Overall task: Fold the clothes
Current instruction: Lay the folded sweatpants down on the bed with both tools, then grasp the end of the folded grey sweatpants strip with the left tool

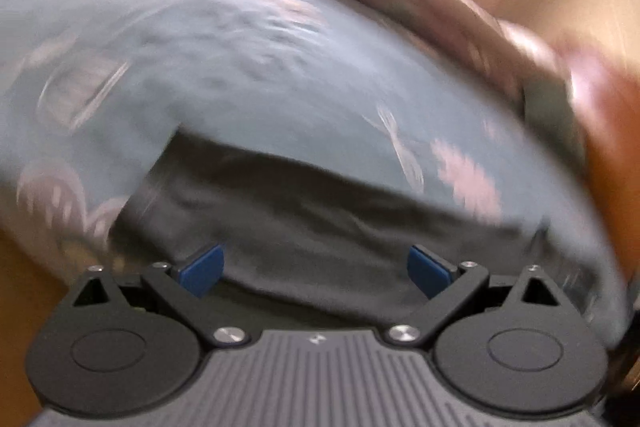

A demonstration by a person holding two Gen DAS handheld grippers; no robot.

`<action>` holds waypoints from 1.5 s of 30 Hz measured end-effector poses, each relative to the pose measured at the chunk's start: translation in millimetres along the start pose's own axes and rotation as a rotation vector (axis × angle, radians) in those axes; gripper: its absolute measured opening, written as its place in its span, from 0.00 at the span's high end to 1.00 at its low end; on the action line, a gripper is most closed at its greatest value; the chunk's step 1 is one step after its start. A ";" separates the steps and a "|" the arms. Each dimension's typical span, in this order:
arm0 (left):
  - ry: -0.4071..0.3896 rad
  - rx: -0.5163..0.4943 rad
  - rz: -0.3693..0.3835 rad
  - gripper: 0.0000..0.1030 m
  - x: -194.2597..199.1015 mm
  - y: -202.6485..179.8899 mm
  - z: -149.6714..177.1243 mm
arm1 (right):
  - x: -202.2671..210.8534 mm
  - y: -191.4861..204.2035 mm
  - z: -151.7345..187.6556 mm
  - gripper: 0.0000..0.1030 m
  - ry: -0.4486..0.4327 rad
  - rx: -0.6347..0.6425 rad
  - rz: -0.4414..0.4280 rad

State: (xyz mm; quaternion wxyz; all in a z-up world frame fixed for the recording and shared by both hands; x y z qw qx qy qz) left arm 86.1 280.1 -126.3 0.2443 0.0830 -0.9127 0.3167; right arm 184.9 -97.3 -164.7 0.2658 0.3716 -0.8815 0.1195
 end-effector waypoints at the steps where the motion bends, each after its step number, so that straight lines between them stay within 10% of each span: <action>1: -0.013 0.092 0.008 0.06 2.3 10.6 -0.3 | -0.4 -0.1 -0.1 0.00 0.000 0.000 0.000; 9: -0.058 0.432 0.044 0.06 -0.4 49.5 10.8 | -0.5 -0.2 0.2 0.00 -0.005 0.001 0.002; 45: -0.251 0.719 0.068 0.05 -39.7 75.0 12.7 | -1.8 0.7 -0.8 0.00 -0.005 0.002 0.011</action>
Point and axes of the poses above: each gripper's, at about its wrist camera, not at the fingertips, and x roughly against the way its jaws point, y to its left, z to its underside, the point moved 5 cm from there along -x, roughly the way its jaws point, and after that the axes turned 14 degrees about -y, right-handed, at the moved point
